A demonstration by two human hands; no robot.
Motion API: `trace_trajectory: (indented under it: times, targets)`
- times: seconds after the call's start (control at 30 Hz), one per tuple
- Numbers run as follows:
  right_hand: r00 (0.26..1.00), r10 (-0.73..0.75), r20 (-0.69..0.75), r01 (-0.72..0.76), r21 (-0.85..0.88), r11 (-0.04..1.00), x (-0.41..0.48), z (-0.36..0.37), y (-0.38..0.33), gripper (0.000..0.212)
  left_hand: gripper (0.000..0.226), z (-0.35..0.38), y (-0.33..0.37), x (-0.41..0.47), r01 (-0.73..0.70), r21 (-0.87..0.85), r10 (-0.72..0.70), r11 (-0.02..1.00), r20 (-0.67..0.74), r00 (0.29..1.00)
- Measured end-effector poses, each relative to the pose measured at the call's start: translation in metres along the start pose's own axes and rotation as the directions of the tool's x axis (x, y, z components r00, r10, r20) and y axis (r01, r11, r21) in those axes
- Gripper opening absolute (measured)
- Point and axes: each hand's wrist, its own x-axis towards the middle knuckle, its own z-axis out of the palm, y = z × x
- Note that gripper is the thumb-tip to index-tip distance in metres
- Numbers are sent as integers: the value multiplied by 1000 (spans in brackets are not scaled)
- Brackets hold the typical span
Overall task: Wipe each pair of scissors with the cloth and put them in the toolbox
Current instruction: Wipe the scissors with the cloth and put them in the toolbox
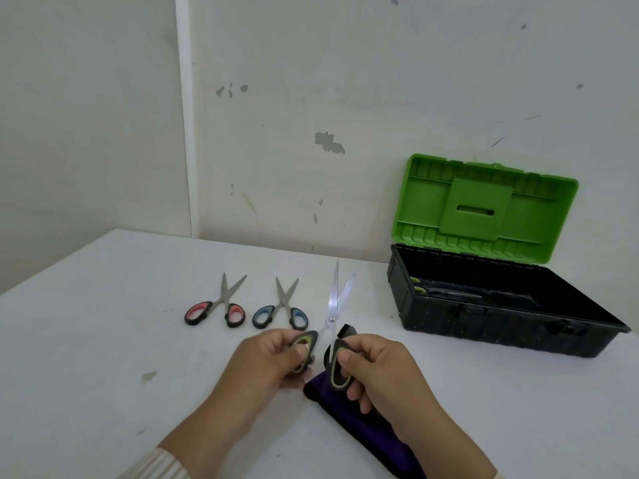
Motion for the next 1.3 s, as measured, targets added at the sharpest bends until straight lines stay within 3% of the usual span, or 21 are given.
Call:
trace_trajectory:
  times: [0.2,0.37,0.57,0.67,0.8,0.9,1.0,1.1,1.17,1.3]
  targets:
    - [1000,-12,-24,15,109,994,0,2,2,14,16,14,-7,-5,75,-66,-71,995,55,996]
    - [1000,-12,12,10,89,996,2,1,6,19,13,18,-11,-7,49,-2,-49,999,90,995]
    - [948,-247,-201,200,-228,953,3,-13,-8,22,9,36,-6,-20,-172,179,157,969,96,983]
    - [907,-285,-308,215,-242,946,1,-31,-16,27,16,54,1,-27,-311,309,273,899,161,948]
    - [899,-237,-368,108,-338,935,-1,-77,-11,31,40,96,7,-17,-359,387,294,849,219,930]
    - [914,-173,-366,-27,-482,876,3,-112,10,24,58,139,-5,1,-312,504,175,805,302,937]
    - [917,-98,-387,-158,-576,802,5,-142,35,19,65,186,-23,15,-281,712,-20,643,383,924]
    - [894,-150,-422,-176,-640,748,7,-177,38,17,60,221,-35,27,-378,842,-143,385,460,876]
    - [867,-267,-421,-144,-725,673,15,-203,24,19,59,236,-40,39,-464,851,-110,247,501,859]
    - [849,-411,-333,-94,-860,502,55,-259,-6,22,58,255,-50,69,-482,852,3,204,491,871]
